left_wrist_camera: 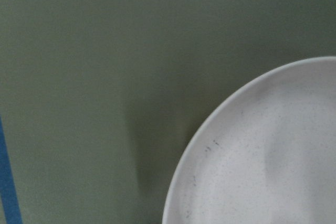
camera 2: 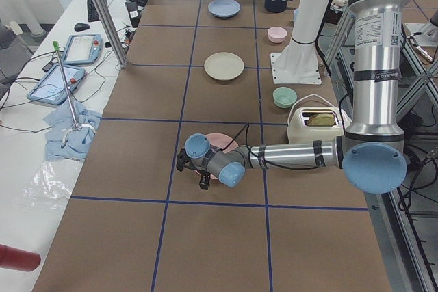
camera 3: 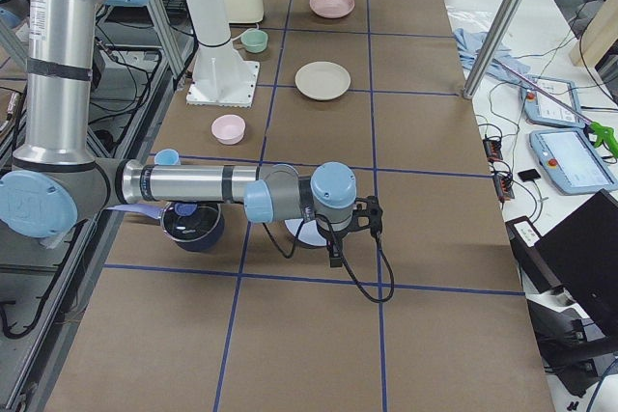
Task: Stack three plates with pink and blue
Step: 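Lower the left gripper to the rim of the pink plate and grip it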
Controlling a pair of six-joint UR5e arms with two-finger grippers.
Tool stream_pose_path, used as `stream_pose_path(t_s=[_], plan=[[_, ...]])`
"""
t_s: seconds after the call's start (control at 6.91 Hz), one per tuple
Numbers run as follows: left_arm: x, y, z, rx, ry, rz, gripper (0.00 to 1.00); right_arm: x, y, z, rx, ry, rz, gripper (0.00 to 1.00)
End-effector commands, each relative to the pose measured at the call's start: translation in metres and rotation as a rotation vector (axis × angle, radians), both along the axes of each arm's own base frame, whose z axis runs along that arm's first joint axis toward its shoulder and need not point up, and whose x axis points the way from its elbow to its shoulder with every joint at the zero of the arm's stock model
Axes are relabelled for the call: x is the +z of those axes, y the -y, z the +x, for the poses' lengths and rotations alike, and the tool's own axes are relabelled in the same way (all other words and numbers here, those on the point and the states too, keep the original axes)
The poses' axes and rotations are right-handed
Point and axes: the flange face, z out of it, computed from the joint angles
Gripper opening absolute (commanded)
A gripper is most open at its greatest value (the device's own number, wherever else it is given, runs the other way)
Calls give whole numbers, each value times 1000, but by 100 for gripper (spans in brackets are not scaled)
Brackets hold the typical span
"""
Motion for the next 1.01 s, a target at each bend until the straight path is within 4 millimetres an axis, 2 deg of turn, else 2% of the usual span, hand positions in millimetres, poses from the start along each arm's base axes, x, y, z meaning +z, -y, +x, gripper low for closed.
stream_pose_path(t_s=[0.0,0.14,0.29,0.43,0.72,0.87], plan=[[2,-2,3,9,-2,1,73,0,0,0,-1,0,3,100],[5,-4,9,21,1,-5,72,0,0,0,-2,1,1,100],[4,-4,10,23,-2,-4,50,1,0,0,-1,-1,0,100],[4,-4,10,23,-2,-5,1,1,0,0,-1,-1,1,100],[6,-6,9,24,1,-6,0,0,0,0,-2,-1,4,100],[-13,-5,9,27,-27,14,0,0,0,0,-2,-1,4,100]])
